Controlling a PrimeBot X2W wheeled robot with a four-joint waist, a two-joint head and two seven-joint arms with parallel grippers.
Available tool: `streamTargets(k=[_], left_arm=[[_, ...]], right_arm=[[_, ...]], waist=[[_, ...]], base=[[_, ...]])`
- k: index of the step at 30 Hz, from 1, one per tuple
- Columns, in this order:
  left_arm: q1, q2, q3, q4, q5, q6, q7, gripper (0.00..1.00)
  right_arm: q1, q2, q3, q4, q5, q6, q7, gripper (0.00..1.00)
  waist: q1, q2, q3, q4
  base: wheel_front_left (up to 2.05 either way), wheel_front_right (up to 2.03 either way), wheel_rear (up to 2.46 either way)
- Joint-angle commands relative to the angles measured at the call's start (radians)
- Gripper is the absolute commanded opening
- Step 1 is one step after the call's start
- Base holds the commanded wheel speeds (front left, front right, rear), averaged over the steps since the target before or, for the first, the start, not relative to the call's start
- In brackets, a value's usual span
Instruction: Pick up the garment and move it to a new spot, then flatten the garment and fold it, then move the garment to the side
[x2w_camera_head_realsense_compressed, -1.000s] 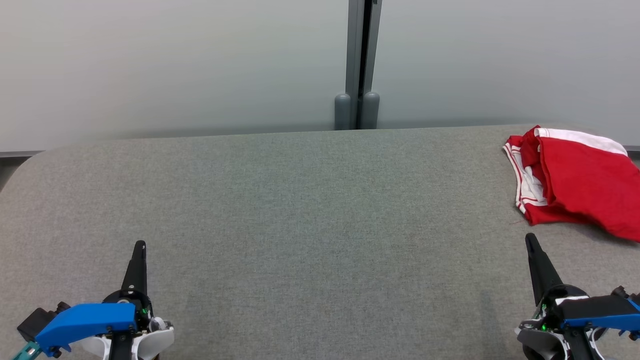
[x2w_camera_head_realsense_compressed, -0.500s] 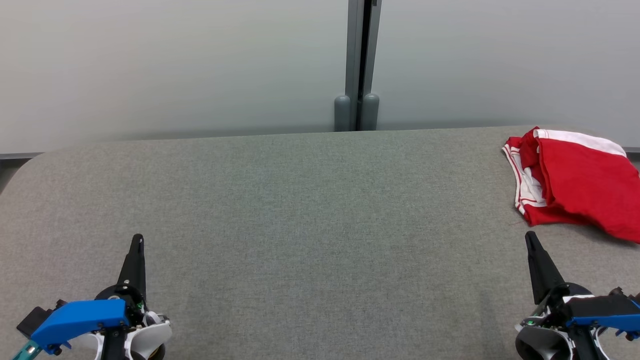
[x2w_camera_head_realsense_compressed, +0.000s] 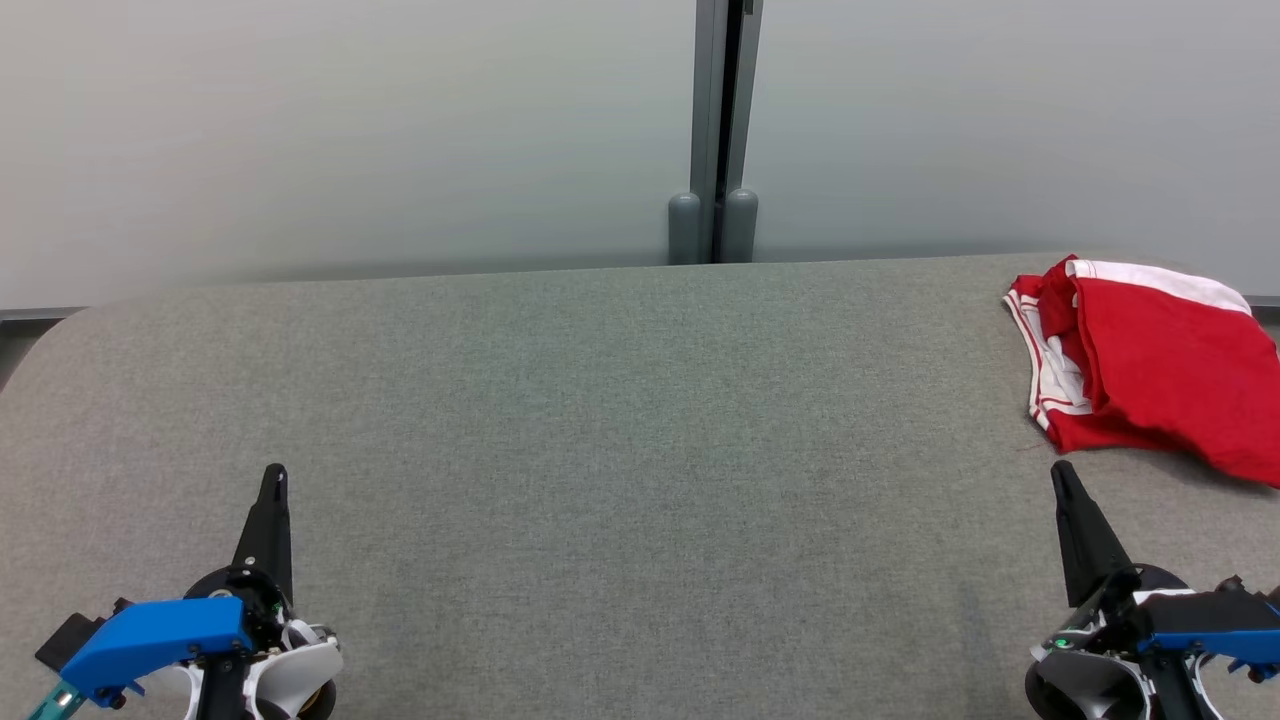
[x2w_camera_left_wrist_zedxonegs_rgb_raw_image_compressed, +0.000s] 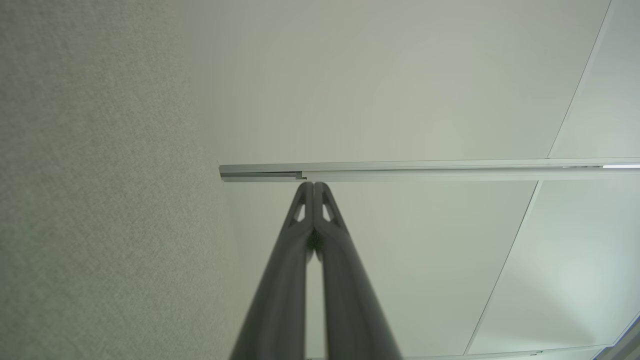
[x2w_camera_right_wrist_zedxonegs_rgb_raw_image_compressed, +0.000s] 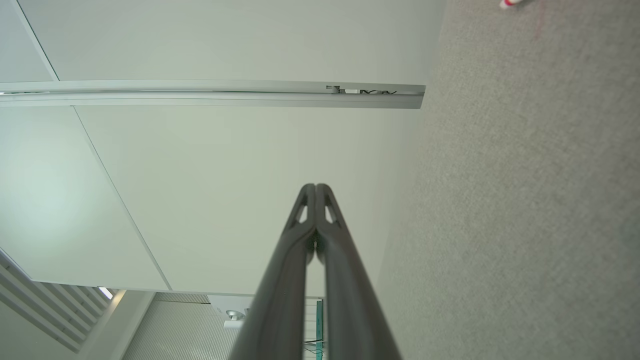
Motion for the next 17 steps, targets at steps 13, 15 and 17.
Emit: streamTargets(k=[13, 15, 17], left_arm=[[-0.01, -0.003, 0.002, -0.004, -0.002, -0.004, 0.004, 0.0], [-0.01, -0.003, 0.002, -0.004, -0.002, -0.004, 0.004, 0.0], [-0.01, -0.003, 0.002, -0.004, -0.002, -0.004, 0.004, 0.0]], right_arm=[[-0.014, -0.007, -0.003, -0.001, 0.002, 0.0, 0.003, 0.0], [-0.014, -0.007, -0.003, -0.001, 0.002, 0.0, 0.003, 0.0], [-0.014, -0.007, -0.003, -0.001, 0.002, 0.0, 0.003, 0.0]], waist=[[0.0, 0.0, 0.0, 0.0], [0.0, 0.0, 0.0, 0.0], [0.0, 0.0, 0.0, 0.0]], base=[[0.0, 0.0, 0.0], [0.0, 0.0, 0.0], [0.0, 0.0, 0.0]])
